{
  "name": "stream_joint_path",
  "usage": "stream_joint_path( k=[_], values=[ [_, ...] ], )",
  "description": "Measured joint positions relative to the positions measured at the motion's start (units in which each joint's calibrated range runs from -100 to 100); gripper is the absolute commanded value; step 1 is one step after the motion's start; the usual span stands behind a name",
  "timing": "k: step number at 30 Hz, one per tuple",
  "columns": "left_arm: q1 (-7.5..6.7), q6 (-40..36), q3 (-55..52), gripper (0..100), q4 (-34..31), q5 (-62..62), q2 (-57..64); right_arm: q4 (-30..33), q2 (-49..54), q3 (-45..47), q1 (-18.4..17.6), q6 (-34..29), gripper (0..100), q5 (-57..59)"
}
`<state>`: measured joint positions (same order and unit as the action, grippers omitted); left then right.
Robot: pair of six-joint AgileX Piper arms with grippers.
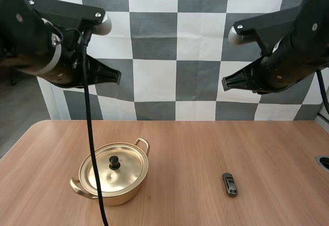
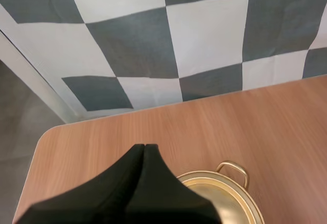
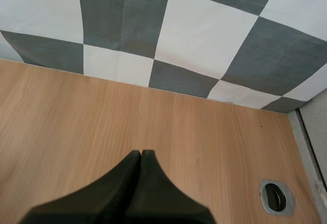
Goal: Open the pot, put the car inside, and close it
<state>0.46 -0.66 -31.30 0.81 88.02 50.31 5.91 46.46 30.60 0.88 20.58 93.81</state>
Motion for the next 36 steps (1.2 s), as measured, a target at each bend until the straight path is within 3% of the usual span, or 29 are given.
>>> stream_joint_path(
  k=[5, 9, 17, 30, 33, 36],
  values=[
    [0.0, 0.0, 7.9, 0, 0.13, 10.71, -9.48, 0.35, 1.15, -3.02, 0.0, 0.69, 0, 6.19],
    [0.0, 0.0, 7.86, 0, 0.23, 11.85, -13.82, 0.35, 1.0, -0.59, 0.0, 0.69, 0, 6.19],
    [0.0, 0.28, -0.38, 0, 0.51, 11.98, -13.45, 0.35, 1.11, -0.59, 0.0, 0.69, 0, 6.19],
    [0.0, 2.37, 3.64, 0, 1.91, 11.98, -12.27, 0.13, 1.11, -0.59, 0.0, 0.69, 0, 6.19],
    [0.0, 2.1, 6.92, 8, 1.81, 11.98, -12.27, 0.13, 1.11, -0.59, 0.0, 0.69, 0, 6.19],
    [0.0, 1.36, 10.16, 30, 0.32, 11.98, -12.27, 0.13, 1.11, -0.59, 0.0, 0.69, 0, 6.19]
  ],
)
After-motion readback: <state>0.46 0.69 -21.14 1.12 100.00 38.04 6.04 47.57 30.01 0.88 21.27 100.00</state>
